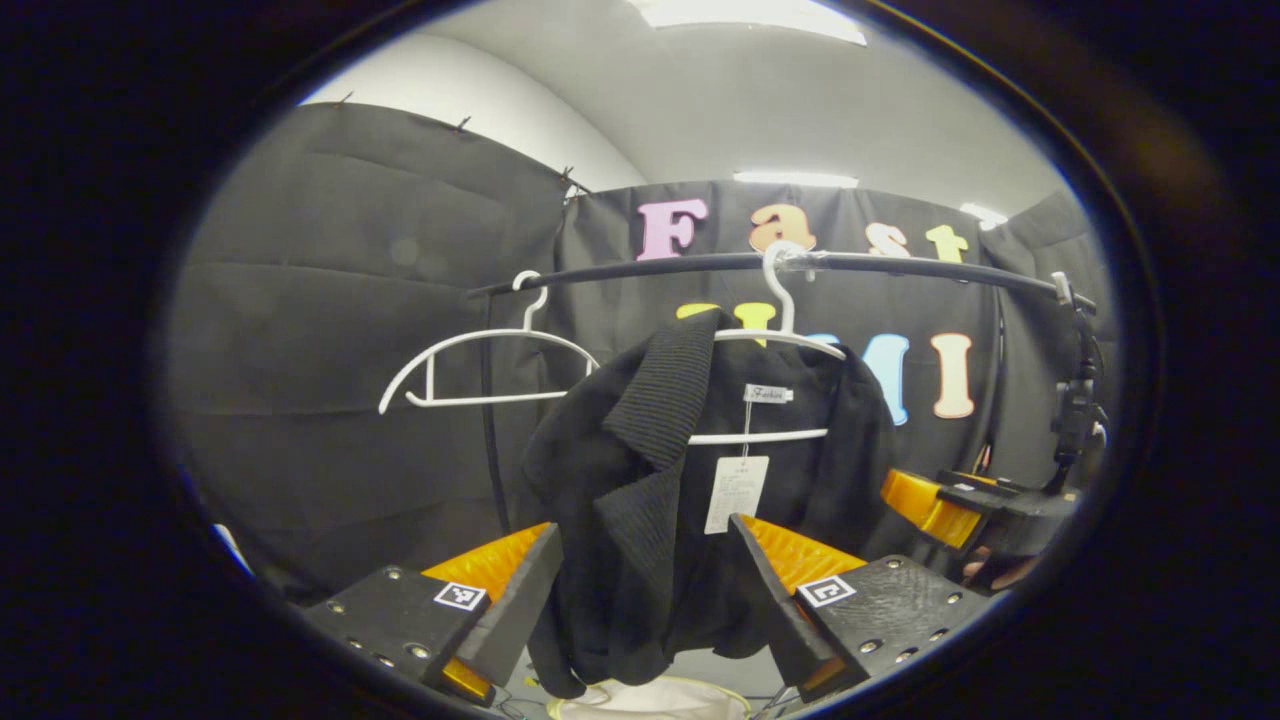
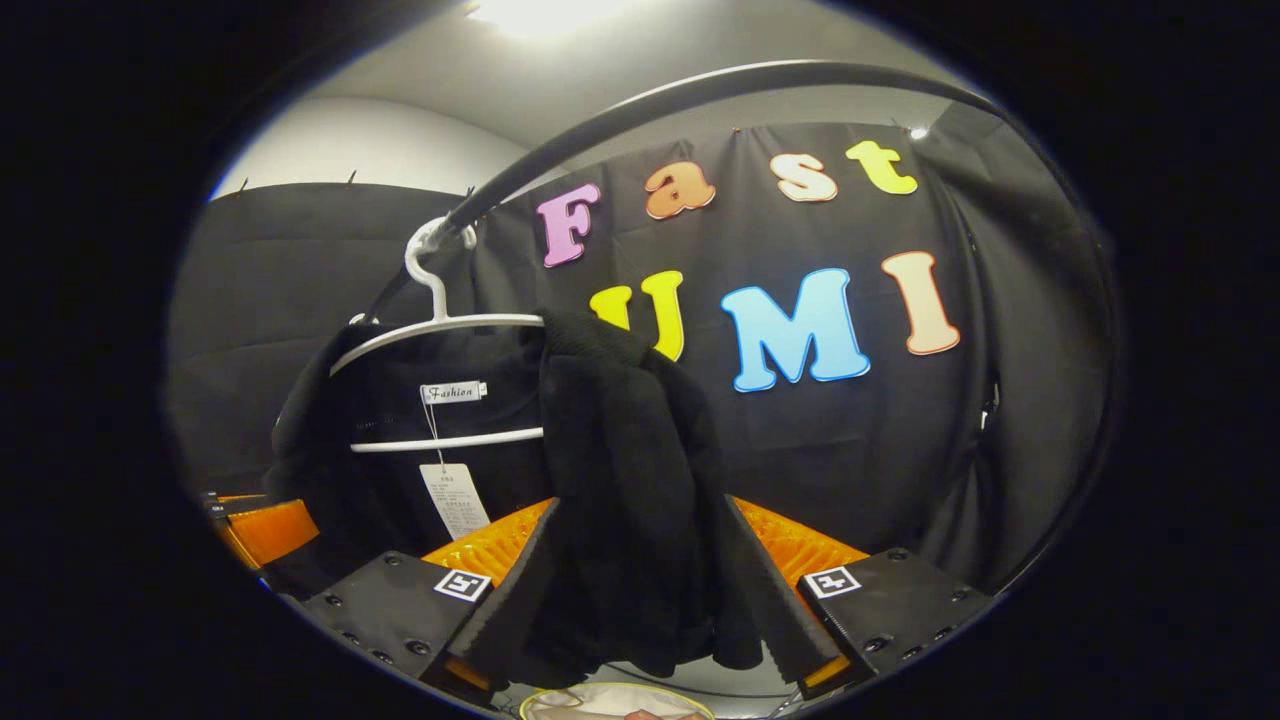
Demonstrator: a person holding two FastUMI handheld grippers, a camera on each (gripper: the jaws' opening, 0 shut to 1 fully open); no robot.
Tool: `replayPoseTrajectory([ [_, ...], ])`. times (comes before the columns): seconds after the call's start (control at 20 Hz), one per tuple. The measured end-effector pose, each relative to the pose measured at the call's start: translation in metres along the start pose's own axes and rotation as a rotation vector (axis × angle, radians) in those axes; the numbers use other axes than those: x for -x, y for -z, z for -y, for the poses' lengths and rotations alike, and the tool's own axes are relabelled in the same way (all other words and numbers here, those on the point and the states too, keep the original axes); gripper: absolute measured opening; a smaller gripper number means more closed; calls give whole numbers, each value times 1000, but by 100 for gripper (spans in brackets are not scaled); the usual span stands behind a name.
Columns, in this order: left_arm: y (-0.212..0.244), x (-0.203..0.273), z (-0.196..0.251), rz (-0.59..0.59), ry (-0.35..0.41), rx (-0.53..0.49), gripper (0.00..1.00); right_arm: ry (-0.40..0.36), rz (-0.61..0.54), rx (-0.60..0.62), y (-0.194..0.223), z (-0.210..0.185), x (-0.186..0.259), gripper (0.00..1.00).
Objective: Grasp the clothes on the hanger with both hands and then place them into the laundry hamper below.
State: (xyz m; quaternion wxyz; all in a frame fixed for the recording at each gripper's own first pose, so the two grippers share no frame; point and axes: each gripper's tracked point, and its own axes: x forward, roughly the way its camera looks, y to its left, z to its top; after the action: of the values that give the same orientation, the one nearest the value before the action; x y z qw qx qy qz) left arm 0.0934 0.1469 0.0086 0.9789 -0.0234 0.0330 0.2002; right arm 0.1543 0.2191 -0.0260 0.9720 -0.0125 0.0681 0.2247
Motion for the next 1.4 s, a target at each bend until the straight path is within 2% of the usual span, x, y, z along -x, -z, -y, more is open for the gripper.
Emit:
replayPoseTrajectory([
  [0.05, 2, -4, 1, -5, -17, -3, 98, -19, -11, -6, 3, -4, -9, 98],
  [0.1, 5, -9, 0, -12, -35, -8, 98, -34, -20, -14, 5, -7, -17, 93],
  [0.15, 7, -14, 0, -16, -54, -13, 98, -45, -28, -21, 8, -8, -25, 98],
  [0.35, 13, -27, 2, -25, -122, -34, 98, -106, -66, -42, 17, -21, -53, 98],
  [0.4, 13, -28, 3, -25, -134, -36, 98, -121, -69, -44, 17, -23, -59, 93],
  [0.45, 12, -29, 3, -24, -147, -39, 99, -129, -71, -43, 18, -23, -64, 98],
  [0.55, 9, -31, 2, -19, -172, -52, 98, -141, -72, -52, 18, -23, -72, 98],
  [0.8, 2, -46, 7, 5, -181, -39, 99, -165, -62, -70, 13, -19, -84, 98],
  [0.85, 3, -49, 6, 6, -189, -37, 99, -172, -62, -69, 14, -17, -89, 96],
  [0.9, 4, -52, 5, 0, -195, -38, 98, -179, -65, -68, 15, -18, -90, 87],
  [0.95, 6, -56, 3, -3, -205, -37, 96, -187, -70, -69, 16, -17, -92, 87],
  [1.0, 7, -60, -1, -6, -223, -32, 86, -189, -73, -68, 16, -17, -95, 87],
  [1.05, 9, -64, 1, -15, -222, -16, 76, -186, -70, -57, 15, -13, -96, 75],
  [1.1, 12, -70, 7, -29, -197, -3, 65, -177, -67, -37, 16, -10, -97, 69],
  [1.15, 11, -68, 5, -28, -213, -7, 66, -175, -62, -26, 15, -7, -99, 53],
  [1.25, 10, -69, -3, -16, -259, -6, 32, -184, -57, -42, 16, -4, -101, 22],
  [1.3, 11, -68, 3, -18, -233, 10, 14, -206, -60, -63, 17, -6, -100, 14],
  [1.4, 3, -57, 5, 18, -225, 53, 6, -264, -59, -114, 14, -10, -99, 16],
])
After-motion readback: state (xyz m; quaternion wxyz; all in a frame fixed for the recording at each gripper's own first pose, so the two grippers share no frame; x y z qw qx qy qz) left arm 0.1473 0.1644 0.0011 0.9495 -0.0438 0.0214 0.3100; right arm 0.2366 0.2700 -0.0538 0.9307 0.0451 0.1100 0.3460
